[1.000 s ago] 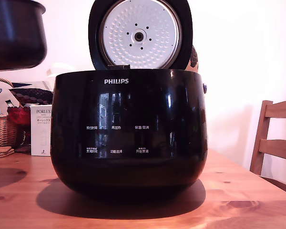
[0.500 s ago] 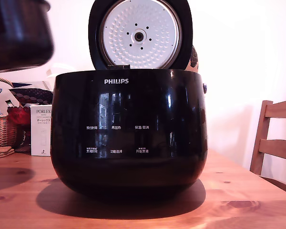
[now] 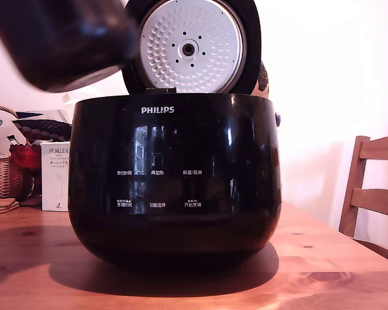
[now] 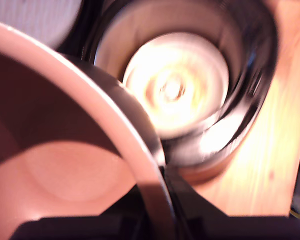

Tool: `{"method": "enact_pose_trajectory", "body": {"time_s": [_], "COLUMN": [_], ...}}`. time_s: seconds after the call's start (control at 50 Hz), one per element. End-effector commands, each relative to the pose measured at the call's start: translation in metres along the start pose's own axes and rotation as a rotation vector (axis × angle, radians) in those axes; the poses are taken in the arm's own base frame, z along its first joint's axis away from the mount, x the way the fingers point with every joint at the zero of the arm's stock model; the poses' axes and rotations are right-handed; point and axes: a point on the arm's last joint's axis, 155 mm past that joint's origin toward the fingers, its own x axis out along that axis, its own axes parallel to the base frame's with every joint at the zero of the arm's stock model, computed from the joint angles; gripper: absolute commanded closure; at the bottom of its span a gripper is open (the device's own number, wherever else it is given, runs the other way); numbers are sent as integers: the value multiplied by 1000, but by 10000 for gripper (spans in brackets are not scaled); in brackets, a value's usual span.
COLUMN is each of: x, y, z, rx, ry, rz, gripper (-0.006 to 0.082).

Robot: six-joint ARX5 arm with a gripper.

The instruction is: Place the pot you are holding inside the rice cooker

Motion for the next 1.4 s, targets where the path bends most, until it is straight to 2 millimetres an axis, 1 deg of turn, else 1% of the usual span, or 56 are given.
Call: {"method": "enact_pose_trajectory", "body": {"time_s": [0.0, 0.14, 0.44, 0.52, 0.66, 0.82, 0.9, 1.14, 1.24, 1.38], "x": [-10, -5, 6, 11, 28, 45, 55, 86, 96, 101], "y": [0, -12, -33, -40, -49, -53, -54, -57, -57, -59], "z": [21, 32, 68, 73, 79, 87, 86, 65, 57, 47], "rx": [41, 72, 172, 173, 195, 215, 215, 212, 213, 250], "ry": [-69, -93, -173, -182, -173, -175, -157, -31, 16, 70], "rz": [25, -11, -42, -68, -108, -127, -139, -166, -167, -163], "gripper": [791, 791, 791, 791, 791, 791, 791, 791, 791, 791]}}
